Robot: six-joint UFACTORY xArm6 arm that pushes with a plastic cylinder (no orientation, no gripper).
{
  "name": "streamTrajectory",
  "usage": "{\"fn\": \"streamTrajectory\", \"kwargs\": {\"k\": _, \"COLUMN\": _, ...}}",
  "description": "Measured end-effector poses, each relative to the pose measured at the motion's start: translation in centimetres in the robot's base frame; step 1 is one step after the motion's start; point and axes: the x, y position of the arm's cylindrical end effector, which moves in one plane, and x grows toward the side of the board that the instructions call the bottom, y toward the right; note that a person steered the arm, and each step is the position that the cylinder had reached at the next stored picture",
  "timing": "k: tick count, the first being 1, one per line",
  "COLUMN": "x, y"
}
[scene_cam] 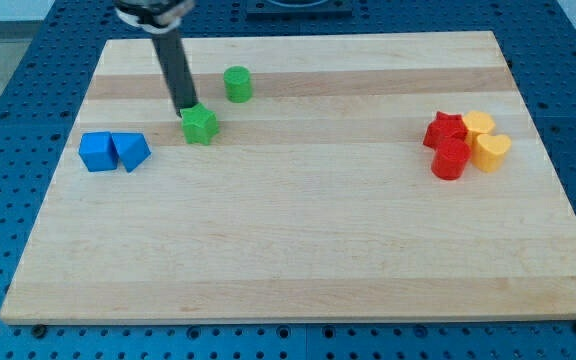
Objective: Move the red circle to the right side of the green star
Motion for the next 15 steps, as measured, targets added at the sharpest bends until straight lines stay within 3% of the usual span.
{"fn": "streamTrajectory", "kwargs": {"k": 1, "x": 2.9, "y": 3.9}}
{"fn": "streamTrajectory", "kwargs": {"k": 3, "x": 2.1, "y": 11.7}}
{"fn": "streamTrajectory", "kwargs": {"k": 5, "x": -2.7, "y": 29.0}}
{"fn": "streamTrajectory", "kwargs": {"k": 6, "x": -2.4, "y": 40.2}}
{"fn": "streamTrajectory", "kwargs": {"k": 7, "x": 1.1, "y": 45.3}}
{"fn": "streamTrajectory", "kwargs": {"k": 8, "x": 4.9, "y": 45.2}}
{"fn": "streamTrajectory", "kwargs": {"k": 10, "x": 5.1, "y": 32.8}}
{"fn": "streamTrajectory", "kwargs": {"k": 11, "x": 5.1, "y": 30.4}}
{"fn": "streamTrajectory", "kwargs": {"k": 13, "x": 5.1, "y": 45.1}}
{"fn": "streamTrajectory", "kwargs": {"k": 14, "x": 7.1, "y": 47.0}}
{"fn": "streamTrajectory", "kwargs": {"k": 15, "x": 8.6, "y": 43.1}}
